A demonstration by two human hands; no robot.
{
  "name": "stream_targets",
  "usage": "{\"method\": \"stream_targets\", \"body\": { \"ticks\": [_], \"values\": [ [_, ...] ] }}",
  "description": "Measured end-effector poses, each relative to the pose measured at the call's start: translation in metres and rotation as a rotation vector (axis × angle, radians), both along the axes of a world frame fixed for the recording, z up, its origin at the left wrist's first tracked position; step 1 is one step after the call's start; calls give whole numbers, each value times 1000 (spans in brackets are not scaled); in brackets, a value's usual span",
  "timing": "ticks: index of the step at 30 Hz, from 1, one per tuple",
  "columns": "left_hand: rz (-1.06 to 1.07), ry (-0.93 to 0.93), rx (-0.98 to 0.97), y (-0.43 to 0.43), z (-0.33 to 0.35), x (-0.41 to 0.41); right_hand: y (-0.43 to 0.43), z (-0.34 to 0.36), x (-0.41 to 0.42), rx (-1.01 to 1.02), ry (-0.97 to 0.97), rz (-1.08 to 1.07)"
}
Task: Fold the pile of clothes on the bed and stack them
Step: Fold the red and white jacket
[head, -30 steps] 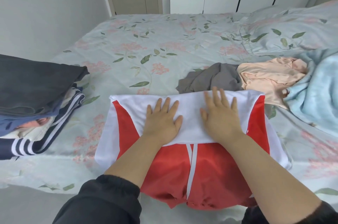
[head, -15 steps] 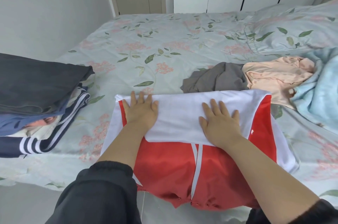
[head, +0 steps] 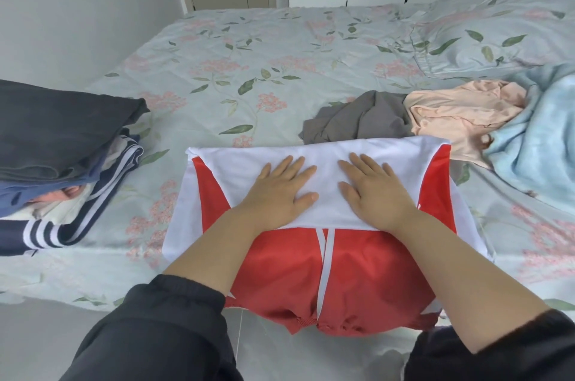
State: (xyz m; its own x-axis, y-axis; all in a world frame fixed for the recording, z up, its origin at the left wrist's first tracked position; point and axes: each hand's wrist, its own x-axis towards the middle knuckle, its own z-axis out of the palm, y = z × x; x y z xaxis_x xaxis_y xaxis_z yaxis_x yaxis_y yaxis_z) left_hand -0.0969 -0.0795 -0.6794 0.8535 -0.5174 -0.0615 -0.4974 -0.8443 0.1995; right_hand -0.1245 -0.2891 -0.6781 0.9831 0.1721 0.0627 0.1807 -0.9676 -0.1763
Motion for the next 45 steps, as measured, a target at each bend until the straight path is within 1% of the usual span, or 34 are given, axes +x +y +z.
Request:
{"method": "stream_targets", "body": {
  "ticks": [3, 4, 6, 8, 10, 13, 15, 17, 19, 21, 23, 25, 27, 30, 31, 32, 33, 34, 35, 37, 39, 42, 43, 45],
  "values": [
    [-59, 173, -19, 18, 8, -5, -10, 16, -10, 92, 239, 127],
    [-77, 193, -5, 25, 10, -7, -14, 21, -15, 71, 307, 157],
    [-95, 167, 21, 33, 9, -14, -20, 26, -24, -59, 351, 198],
    [-99, 111, -1, 36, 6, -20, -21, 27, -29, -129, 328, 207],
    [-112, 69, -20, 36, 4, -24, -20, 27, -32, -138, 296, 197],
    [-90, 7, 20, 37, 0, -26, -21, 25, -32, -185, 218, 143],
    [-38, -19, 47, 36, -2, -27, -21, 23, -28, -233, 139, 98],
    [1, -41, 53, 32, -3, -28, -18, 21, -23, -290, 42, 96],
    [23, -73, 69, 28, -4, -28, -18, 19, -18, -307, -88, 104],
    [29, -106, 104, 26, -4, -28, -21, 16, -18, -312, -158, 93],
    [24, -121, 155, 27, -2, -28, -22, 12, -22, -380, -120, 92],
    [0, -107, 211, 29, 2, -29, -22, 8, -29, -415, -12, 96],
    [-25, -14, 235, 30, 7, -28, -24, 13, -34, -338, 106, 124],
    [-9, 244, 159, 22, 20, -26, -23, 28, -39, -64, 296, 163],
    [1, 295, 102, 17, 23, -25, -20, 30, -39, 66, 313, 160],
    [13, 300, 42, 12, 24, -22, -15, 32, -38, 204, 294, 141],
    [32, 263, -8, 7, 24, -20, -11, 32, -36, 326, 243, 112],
    [61, 203, -38, 2, 21, -17, -7, 30, -34, 387, 169, 80],
    [93, 137, -46, -1, 19, -14, -5, 28, -31, 383, 85, 52],
    [153, 31, -24, -1, 16, -1, -6, 24, -20, 304, -38, 8],
    [224, 16, -26, 7, 18, 19, -12, 22, 1, 206, -53, -36],
    [301, 160, -50, 19, 21, 46, -25, 25, 39, 30, 33, -80],
    [294, 208, -38, 22, 22, 53, -29, 30, 50, 0, 87, -67],
    [264, 242, 25, 27, 28, 68, -38, 43, 72, -32, 221, -27]
  ]
}}
